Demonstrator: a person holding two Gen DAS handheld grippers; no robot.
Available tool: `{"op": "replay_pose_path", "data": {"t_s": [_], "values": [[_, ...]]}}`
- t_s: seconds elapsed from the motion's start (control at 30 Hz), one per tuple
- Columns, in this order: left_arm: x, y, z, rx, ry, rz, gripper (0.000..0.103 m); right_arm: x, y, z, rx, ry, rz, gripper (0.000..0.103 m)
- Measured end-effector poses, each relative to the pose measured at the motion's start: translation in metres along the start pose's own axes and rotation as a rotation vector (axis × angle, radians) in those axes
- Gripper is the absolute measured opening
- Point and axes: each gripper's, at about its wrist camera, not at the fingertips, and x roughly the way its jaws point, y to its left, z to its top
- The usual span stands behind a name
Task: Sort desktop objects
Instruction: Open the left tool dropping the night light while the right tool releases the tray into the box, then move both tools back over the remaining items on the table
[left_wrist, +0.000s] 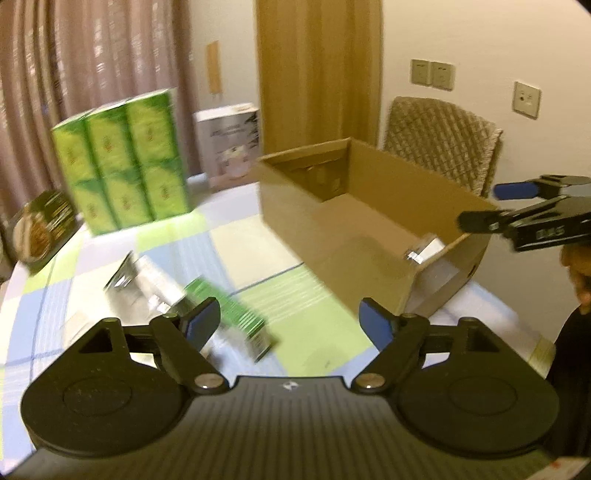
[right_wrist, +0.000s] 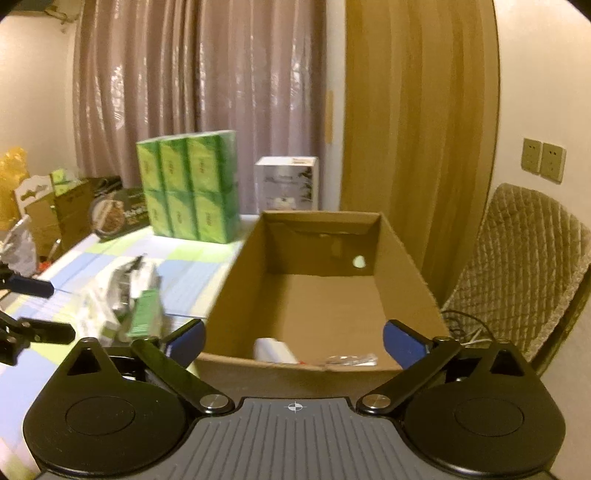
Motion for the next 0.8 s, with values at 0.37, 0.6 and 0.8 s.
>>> {"op": "replay_pose_path", "data": {"t_s": [0.37,0.6,0.8], "values": [[-0.041,0.052,-0.055,-0.06,0.074,0.131,0.086,-0.007,0.062,-0.004,-0.038,0.031,0.146,0.101],[-0.051,0.067,-0.07,-0.082,0.088,0.157,0.088,0.002,0.091,-0.01,-0.099,0.074,0.202,0.101],[-0.052,0.075,-0.075,-0.104,0.091,0.155,0.09,0.014,0.103,-0.01,-0.133,0.098,0.219,0.101]]}}
